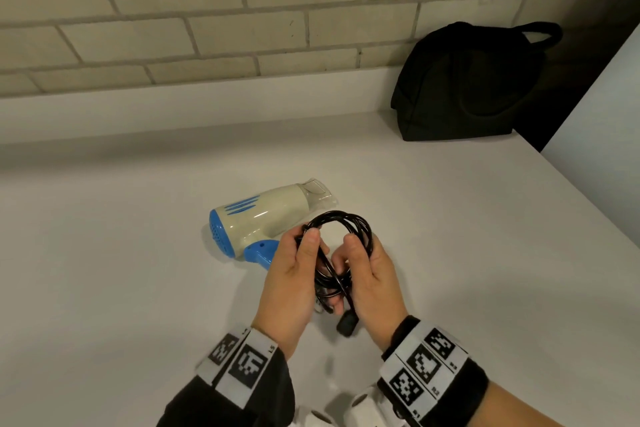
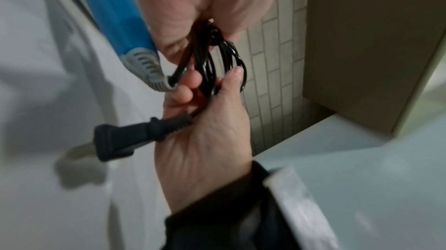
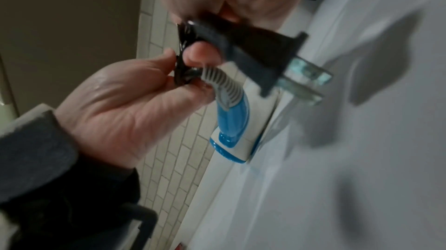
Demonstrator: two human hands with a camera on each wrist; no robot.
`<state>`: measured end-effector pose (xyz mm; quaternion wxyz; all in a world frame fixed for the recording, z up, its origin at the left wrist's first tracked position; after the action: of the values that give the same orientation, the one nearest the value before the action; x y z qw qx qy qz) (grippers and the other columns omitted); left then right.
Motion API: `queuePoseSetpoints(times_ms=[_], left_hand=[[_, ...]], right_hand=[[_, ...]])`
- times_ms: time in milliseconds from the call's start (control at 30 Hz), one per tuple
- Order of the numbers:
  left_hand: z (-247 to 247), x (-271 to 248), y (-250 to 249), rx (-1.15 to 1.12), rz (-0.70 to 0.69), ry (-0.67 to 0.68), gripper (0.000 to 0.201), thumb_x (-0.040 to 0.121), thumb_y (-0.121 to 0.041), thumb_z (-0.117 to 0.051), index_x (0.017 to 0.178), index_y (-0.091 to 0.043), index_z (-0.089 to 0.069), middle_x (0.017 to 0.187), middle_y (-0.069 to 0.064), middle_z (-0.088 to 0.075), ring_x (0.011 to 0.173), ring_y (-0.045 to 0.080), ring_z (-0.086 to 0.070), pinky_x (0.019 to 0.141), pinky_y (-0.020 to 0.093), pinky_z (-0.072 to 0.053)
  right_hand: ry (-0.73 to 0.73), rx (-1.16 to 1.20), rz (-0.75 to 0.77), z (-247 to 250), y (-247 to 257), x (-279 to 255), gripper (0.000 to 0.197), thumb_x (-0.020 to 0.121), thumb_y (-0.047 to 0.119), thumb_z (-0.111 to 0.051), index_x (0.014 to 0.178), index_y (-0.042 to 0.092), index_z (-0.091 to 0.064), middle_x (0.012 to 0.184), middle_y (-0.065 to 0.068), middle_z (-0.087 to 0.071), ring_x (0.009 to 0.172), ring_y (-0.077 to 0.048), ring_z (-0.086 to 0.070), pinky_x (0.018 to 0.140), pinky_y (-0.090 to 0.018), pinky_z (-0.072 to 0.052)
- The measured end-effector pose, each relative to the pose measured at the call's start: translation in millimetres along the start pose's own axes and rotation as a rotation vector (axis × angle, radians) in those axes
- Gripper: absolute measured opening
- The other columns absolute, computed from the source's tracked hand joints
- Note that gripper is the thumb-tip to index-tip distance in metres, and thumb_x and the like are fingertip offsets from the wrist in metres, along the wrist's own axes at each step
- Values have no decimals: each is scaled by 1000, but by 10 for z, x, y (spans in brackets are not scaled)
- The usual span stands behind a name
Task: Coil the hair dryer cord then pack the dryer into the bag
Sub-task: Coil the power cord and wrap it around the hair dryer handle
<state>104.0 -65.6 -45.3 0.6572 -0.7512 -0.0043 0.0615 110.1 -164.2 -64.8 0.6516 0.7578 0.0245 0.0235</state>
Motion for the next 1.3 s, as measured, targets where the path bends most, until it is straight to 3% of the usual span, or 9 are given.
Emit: queuePoseSetpoints(times_ms=[200,400,567,667,833,933,1067,1200,1300], left_hand=[[21,0,-90,231,-180,-17,20,92,-16,-39,108,-24,-48,75,-6,-53,56,-9,-50,60,7,-43],[-68,-46,-68,-28,-50,48,23,89,-22,-42,108,-18,-55,59,-8,-55,50,4,-48,59,23,-46],[-175,-44,-104,-552,163,213,35,74,-22,-46,104,-5,-53,46,-2,-54,34,5,-43,37,16,-43],[-116,-13,-70,-611,188,205,35,77,-21,-51,107,-5,-54,49,-1,-52,36,4,-43,37,17,-43],[36,71,-124,-68,-16,53,21,92,-16,-38,98,-23,-56,61,-4,-50,40,1,-41,45,17,-41],[67,102,-164,-40,-54,18,23,93,-14,-36,98,-26,-55,63,-4,-49,40,1,-38,43,14,-39],[-42,85,-191,-10,-91,93,23,93,-13,-35,103,-22,-54,66,-1,-47,39,0,-39,41,12,-37],[-95,46,-191,96,-147,121,23,93,-13,-36,106,-23,-51,68,-2,-48,43,0,-40,45,11,-39],[-84,3,-138,181,-192,108,24,92,-11,-37,101,-30,-49,67,-2,-48,52,4,-43,50,13,-40]], right_hand=[[31,-292,88,76,281,100,35,81,53,-31,89,24,-49,54,3,-50,42,-5,-45,41,-18,-38],[49,-182,-35,36,184,216,61,78,65,-28,45,15,-42,39,-7,-43,41,-16,-47,51,-20,-42],[76,392,-291,-128,-46,107,69,77,65,-26,41,11,-50,30,-3,-47,31,-14,-46,44,-20,-43],[85,278,-294,-146,-30,121,60,66,69,-32,41,16,-45,36,-3,-43,35,-14,-43,45,-23,-38],[130,-330,166,137,285,48,8,93,37,-39,99,34,-43,93,11,-51,72,1,-53,64,-13,-47],[172,-750,573,267,501,-167,45,82,26,-56,116,45,-34,100,12,-38,85,-2,-45,70,-20,-45],[316,-1306,811,8,609,-378,62,61,14,-76,108,44,-49,86,5,-36,74,-14,-35,60,-21,-29],[336,-1176,680,36,668,-349,9,73,32,-62,80,36,-58,80,15,-43,74,-5,-37,62,-16,-22],[408,-1108,779,30,694,-441,13,76,27,-55,84,37,-55,95,15,-42,84,-9,-42,67,-16,-32]])
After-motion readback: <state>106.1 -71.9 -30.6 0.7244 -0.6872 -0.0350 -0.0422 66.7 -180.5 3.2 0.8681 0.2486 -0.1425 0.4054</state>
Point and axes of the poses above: each hand's wrist, its own x-axis towards the middle knuckle, its own z-axis out of the back of the hand, y = z × x, the point moved 6 cm from there along x, towards the middle knuckle
